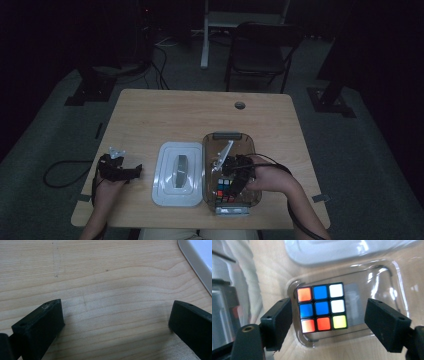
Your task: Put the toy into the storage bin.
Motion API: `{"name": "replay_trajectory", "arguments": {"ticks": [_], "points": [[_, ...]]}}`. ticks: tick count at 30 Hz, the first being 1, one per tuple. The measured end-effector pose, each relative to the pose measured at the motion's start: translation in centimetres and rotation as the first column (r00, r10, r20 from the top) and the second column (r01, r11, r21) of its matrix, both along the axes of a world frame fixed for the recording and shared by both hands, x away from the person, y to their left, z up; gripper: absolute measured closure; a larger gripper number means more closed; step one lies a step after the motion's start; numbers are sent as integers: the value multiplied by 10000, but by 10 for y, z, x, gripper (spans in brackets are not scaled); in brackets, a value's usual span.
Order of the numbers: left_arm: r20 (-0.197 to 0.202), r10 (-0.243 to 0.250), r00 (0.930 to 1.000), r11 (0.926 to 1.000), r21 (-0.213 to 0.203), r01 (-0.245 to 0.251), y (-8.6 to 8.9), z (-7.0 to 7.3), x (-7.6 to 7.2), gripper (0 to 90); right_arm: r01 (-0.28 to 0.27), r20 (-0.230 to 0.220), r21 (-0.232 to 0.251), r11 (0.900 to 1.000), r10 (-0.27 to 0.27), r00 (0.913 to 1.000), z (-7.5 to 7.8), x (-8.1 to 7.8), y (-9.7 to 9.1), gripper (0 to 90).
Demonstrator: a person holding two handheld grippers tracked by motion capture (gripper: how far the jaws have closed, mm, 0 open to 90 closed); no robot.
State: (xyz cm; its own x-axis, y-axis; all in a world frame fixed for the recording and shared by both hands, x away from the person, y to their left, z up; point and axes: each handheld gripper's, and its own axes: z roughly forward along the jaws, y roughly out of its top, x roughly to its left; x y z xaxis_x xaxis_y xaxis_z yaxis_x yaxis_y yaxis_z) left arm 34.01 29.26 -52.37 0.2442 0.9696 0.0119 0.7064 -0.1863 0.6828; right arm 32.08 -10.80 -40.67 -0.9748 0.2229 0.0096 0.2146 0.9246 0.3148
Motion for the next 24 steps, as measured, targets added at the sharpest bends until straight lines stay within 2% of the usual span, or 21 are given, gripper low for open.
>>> {"name": "replay_trajectory", "arguments": {"ticks": [3,5,10,12,15,17,18,21,24], "points": [[0,0,10000,10000,0,0,0,0,0,5,337,208,675,9971,-352,9992,3,0,-8,183],[-1,1,10000,10000,0,-1,0,0,0,5,563,264,1152,9917,-597,9979,5,0,-14,174],[0,0,10000,10000,-1,0,0,0,0,5,1174,339,2057,9715,-1270,9913,8,-2,-27,163],[0,1,10000,10000,-1,-1,0,0,0,5,1302,554,2355,9631,-1470,9876,8,-2,-32,146],[0,1,10000,10000,-2,-1,0,0,0,5,1618,669,3003,9400,-1900,9795,9,-3,-40,132],[0,1,10000,10000,-2,-1,0,0,0,6,1851,760,3494,9185,-2247,9714,11,-4,-47,116],[0,1,10000,10000,-2,-1,0,0,0,5,1851,760,3494,9185,-2247,9714,11,-4,-47,116],[-1,1,10000,10000,0,-1,0,0,0,5,2221,637,4045,8872,-2696,9609,11,-4,-56,112],[0,2,10000,10000,0,-2,0,0,0,5,2486,863,4520,8567,-3194,9437,11,-5,-64,113]]}}
